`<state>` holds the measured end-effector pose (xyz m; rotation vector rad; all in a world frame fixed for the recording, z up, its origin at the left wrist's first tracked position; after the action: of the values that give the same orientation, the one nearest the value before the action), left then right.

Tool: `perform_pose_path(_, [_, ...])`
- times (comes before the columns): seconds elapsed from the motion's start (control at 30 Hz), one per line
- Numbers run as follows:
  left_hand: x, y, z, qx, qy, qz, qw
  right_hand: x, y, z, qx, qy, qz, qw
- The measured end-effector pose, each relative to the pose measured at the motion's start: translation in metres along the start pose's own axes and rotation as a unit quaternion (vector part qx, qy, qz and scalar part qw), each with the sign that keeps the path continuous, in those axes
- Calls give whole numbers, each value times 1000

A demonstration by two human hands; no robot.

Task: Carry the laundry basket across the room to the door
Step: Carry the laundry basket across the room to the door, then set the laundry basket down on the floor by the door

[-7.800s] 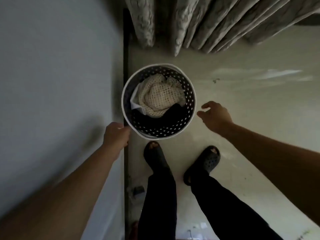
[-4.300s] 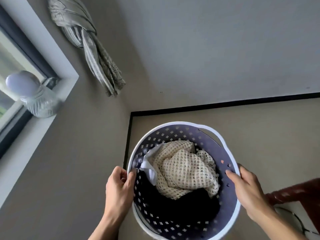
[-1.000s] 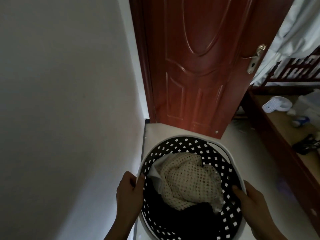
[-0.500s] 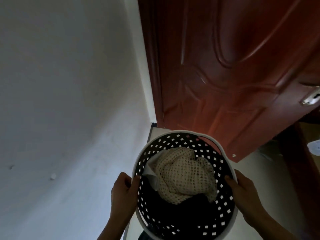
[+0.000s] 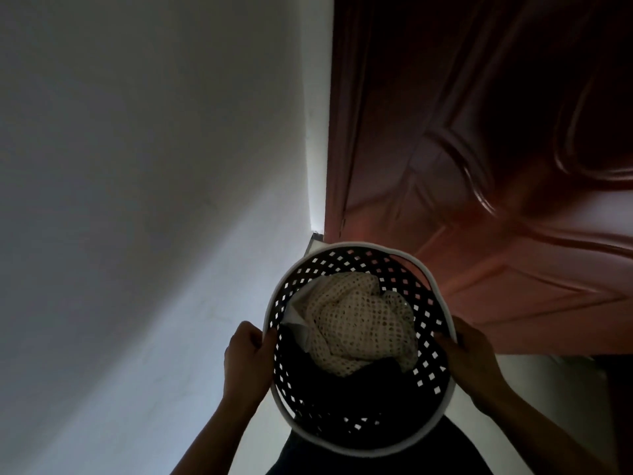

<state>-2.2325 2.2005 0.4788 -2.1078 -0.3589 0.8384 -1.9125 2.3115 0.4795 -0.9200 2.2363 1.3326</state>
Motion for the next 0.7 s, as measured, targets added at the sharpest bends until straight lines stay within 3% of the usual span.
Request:
perform_pose_path(0.37, [67, 53, 68, -168, -79, -8, 983, 63, 28, 188, -45, 106, -195, 974])
perform_pose_path(0.5, [116, 102, 76, -251, -154, -55, 954, 111, 29, 264, -87, 165, -241, 952])
perform_pose_path(0.7, [180, 183, 82, -348, -196, -132, 907, 192, 6, 343, -156, 218, -358, 894])
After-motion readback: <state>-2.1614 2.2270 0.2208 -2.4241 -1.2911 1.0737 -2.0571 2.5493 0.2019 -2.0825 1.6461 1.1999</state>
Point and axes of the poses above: each hand's wrist, its own z-axis towards the middle knuckle, its own x-axis out of the palm, y = z × x, the point moved 6 cm from there along z, towards the middle knuckle, and after that the axes turned 9 degrees about -z, right-handed, at the moved point
